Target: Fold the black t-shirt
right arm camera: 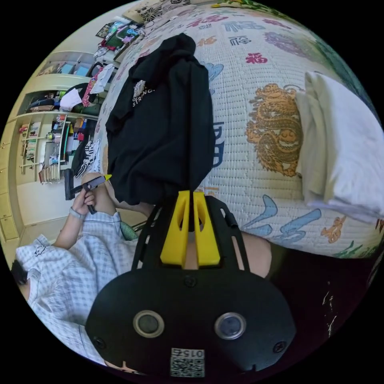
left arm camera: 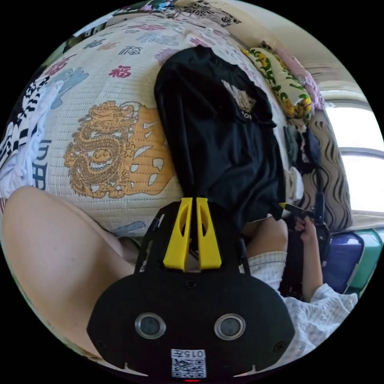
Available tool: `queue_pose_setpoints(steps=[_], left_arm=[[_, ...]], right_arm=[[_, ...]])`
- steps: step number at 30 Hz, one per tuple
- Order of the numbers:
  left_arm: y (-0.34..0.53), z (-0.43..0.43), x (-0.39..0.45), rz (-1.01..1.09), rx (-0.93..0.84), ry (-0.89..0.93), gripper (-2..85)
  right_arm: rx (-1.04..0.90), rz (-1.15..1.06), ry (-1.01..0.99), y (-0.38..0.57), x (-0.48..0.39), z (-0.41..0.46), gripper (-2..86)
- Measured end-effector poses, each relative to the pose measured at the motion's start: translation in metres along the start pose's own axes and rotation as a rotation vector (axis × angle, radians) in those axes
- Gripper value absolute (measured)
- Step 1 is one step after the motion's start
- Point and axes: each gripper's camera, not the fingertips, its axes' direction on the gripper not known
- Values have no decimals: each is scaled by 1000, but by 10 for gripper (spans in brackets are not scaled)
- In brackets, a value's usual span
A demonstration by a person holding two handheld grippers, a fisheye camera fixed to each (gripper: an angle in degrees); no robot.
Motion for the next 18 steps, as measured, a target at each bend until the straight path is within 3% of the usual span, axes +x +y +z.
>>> queue_pose_setpoints(steps=[8, 14, 18], left_arm=[[-39, -48, -7, 120, -1, -178, 6], [-57, 16, -14, 27, -133, -27, 104], [-80, 94, 3, 36, -400, -78, 133]], right_arm=[[56, 12, 12, 33, 10, -17, 8], [-34, 147, 73, 25, 33, 21, 47], [-41, 190, 34, 17, 42, 41, 76]])
